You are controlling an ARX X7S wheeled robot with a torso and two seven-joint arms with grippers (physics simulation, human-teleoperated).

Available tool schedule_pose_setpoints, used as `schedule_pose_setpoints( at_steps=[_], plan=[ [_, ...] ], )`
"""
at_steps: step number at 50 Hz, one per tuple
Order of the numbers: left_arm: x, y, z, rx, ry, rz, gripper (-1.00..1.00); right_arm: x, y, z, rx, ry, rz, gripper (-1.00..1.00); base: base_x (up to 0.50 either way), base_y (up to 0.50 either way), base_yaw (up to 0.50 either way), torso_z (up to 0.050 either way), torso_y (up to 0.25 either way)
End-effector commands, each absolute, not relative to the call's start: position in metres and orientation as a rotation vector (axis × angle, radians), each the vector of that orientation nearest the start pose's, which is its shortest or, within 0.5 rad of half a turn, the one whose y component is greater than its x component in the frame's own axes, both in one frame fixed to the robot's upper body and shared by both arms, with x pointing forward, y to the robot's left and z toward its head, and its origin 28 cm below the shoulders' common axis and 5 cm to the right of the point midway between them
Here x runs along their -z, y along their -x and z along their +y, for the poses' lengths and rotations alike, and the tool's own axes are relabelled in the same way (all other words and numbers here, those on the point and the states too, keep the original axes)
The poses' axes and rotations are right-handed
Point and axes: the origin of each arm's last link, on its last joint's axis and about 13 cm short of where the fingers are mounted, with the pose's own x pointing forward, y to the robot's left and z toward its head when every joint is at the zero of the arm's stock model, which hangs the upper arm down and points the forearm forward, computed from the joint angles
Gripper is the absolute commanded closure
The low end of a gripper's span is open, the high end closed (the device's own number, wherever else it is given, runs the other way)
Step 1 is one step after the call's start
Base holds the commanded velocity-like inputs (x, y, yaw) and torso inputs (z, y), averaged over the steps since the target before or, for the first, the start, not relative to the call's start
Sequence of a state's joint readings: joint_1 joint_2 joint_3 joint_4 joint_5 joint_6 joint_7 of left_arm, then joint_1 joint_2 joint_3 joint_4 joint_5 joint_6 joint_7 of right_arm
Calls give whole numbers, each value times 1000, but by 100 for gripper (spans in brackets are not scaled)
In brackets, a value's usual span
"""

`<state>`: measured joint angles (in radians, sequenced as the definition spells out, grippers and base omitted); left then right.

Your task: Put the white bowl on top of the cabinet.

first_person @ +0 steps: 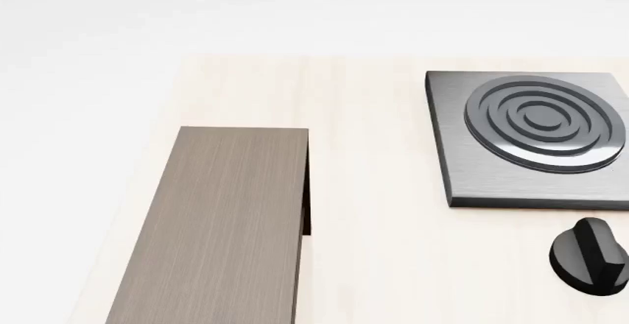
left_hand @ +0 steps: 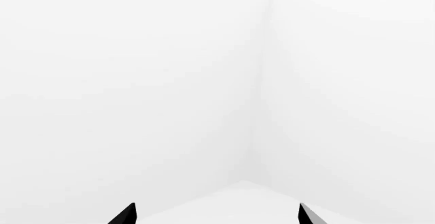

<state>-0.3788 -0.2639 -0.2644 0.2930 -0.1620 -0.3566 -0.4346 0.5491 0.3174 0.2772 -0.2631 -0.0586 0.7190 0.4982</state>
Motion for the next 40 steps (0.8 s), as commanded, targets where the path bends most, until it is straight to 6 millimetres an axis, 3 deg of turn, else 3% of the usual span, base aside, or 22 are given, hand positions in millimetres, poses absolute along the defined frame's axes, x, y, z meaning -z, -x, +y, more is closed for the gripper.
schedule_pose_setpoints(
  at_steps=[1,16,25,40],
  plan=[
    [-161,-264,311,-663,18,-373,-100,-178,-275,-244,1041,153,-42,-100,0,0,0,0,0],
    [-154,-265,313,-678,20,-368,-100,-175,-276,-248,1097,106,109,-100,0,0,0,0,0],
    [-151,-266,313,-680,12,-367,-100,-178,-275,-250,1229,69,161,-100,0,0,0,0,0],
    [-151,-265,312,-677,2,-372,-100,-178,-275,-248,1219,53,255,-100,0,0,0,0,0]
  ],
)
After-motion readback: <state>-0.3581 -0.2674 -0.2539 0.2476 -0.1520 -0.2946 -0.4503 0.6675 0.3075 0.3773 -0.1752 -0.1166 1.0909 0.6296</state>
